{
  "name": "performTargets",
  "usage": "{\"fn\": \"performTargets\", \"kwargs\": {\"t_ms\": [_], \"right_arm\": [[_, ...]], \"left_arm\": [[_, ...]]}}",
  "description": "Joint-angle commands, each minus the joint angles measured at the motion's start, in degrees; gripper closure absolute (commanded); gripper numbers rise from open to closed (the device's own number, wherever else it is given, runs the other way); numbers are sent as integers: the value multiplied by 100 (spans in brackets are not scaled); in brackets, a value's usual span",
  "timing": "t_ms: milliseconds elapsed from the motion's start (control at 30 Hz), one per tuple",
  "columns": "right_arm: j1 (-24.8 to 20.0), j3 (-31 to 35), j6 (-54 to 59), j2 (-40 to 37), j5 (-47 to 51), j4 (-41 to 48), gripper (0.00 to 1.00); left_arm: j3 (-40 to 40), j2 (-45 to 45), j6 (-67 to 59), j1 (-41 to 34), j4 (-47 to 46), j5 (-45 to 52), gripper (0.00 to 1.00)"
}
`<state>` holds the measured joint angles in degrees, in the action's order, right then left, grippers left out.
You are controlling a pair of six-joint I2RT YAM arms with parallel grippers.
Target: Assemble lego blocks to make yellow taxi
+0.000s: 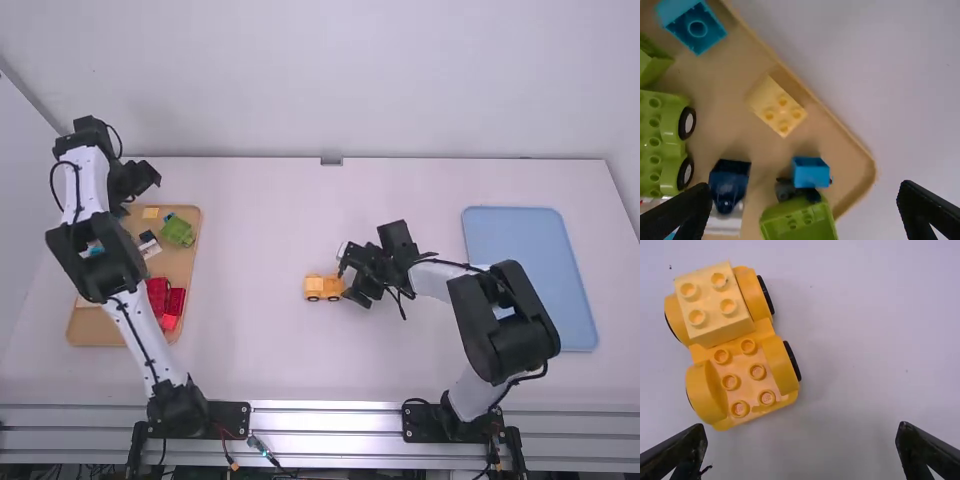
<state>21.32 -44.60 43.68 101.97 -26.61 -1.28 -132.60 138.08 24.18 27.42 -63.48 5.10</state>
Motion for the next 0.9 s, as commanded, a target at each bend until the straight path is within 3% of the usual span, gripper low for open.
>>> {"fn": "performTargets", "kwargs": {"t_ms": [0,867], "right_arm": [[11,-11,-42,-118,9,28,1],[11,-7,-195,-118,-31,26,1]], "left_arm": [[-35,149,133,35,35,181,1],[1648,240,348,116,1965,-20,1]]}}
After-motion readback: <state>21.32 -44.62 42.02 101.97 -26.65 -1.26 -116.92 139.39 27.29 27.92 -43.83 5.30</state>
